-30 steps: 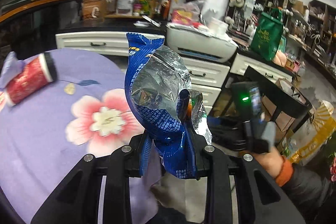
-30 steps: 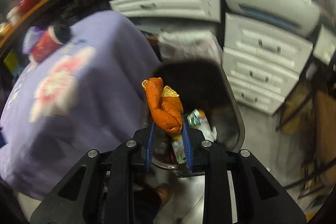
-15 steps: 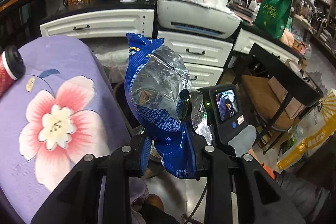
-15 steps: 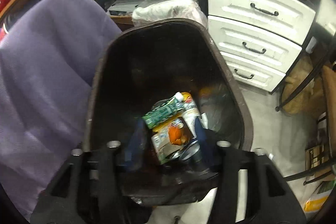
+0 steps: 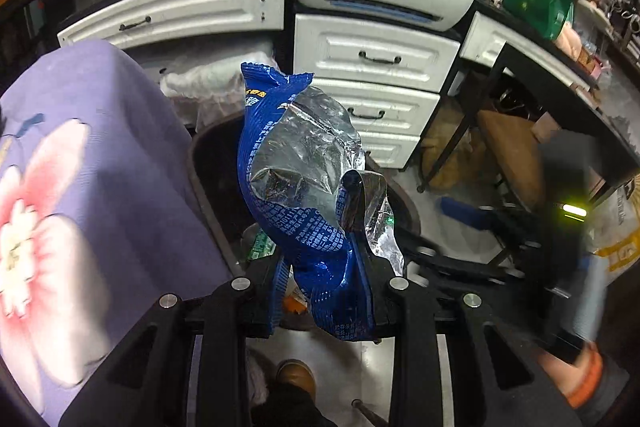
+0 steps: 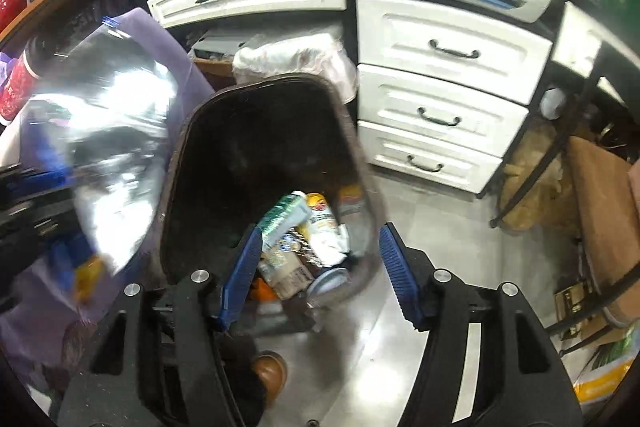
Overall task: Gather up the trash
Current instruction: 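Lower the blue foil bag into the bin and open the left tool, then return both tools from the bin to the table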
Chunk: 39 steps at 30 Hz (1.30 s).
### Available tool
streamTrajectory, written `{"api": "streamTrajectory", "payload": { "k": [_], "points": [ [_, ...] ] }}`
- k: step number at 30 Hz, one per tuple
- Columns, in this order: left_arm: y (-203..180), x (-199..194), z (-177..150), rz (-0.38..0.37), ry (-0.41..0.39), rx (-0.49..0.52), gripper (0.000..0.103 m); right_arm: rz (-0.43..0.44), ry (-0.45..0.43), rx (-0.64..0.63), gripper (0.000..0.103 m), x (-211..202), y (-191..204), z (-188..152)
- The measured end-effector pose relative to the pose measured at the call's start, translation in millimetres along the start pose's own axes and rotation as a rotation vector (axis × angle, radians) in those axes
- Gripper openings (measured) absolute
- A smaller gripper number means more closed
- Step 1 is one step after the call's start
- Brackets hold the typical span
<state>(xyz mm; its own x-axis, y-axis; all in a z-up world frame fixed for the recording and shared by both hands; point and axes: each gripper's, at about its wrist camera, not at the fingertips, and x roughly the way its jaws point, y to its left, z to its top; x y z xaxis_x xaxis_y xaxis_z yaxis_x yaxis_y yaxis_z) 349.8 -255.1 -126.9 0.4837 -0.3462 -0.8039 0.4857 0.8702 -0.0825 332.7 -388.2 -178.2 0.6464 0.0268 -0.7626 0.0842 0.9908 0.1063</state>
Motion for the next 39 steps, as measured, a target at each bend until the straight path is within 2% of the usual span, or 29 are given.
{"api": "streamTrajectory", "payload": {
  "k": [6,10,12,14,15,19,22,26,29,34,39],
  "points": [
    [-2,32,9,0.023,0.038,-0.015,0.03,-0.044,-0.033,0.002,0.062,-31,-20,-19],
    [-4,52,13,0.017,0.076,-0.034,0.033,-0.068,-0.038,0.042,0.062,-44,-36,-28],
    [-5,56,12,0.005,0.08,-0.039,0.038,-0.07,-0.045,0.065,0.062,-51,-44,-31],
    [-8,57,12,0.014,0.074,-0.032,0.054,-0.079,-0.047,0.076,0.062,-52,-48,-33],
    [-9,56,11,0.018,0.07,-0.03,0.058,-0.085,-0.048,0.082,0.062,-53,-51,-34],
    [-12,49,9,0.01,0.065,-0.021,0.062,-0.094,-0.051,0.115,0.062,-57,-58,-36],
    [-16,33,8,0.005,0.025,-0.014,0.064,-0.089,-0.059,0.133,0.062,-59,-60,-35],
    [-17,-8,7,-0.02,-0.057,-0.018,0.069,-0.075,-0.085,0.138,0.062,-68,-53,-31],
    [-14,-43,6,-0.019,-0.127,-0.018,0.077,-0.043,-0.105,0.134,0.071,-76,-46,-24],
    [0,-110,3,0.02,-0.262,-0.013,0.085,0.021,-0.139,0.084,0.074,-90,-18,-8],
    [30,-156,1,0.054,-0.348,-0.051,0.091,0.092,-0.164,0.023,0.075,-102,21,9]
  ]
}}
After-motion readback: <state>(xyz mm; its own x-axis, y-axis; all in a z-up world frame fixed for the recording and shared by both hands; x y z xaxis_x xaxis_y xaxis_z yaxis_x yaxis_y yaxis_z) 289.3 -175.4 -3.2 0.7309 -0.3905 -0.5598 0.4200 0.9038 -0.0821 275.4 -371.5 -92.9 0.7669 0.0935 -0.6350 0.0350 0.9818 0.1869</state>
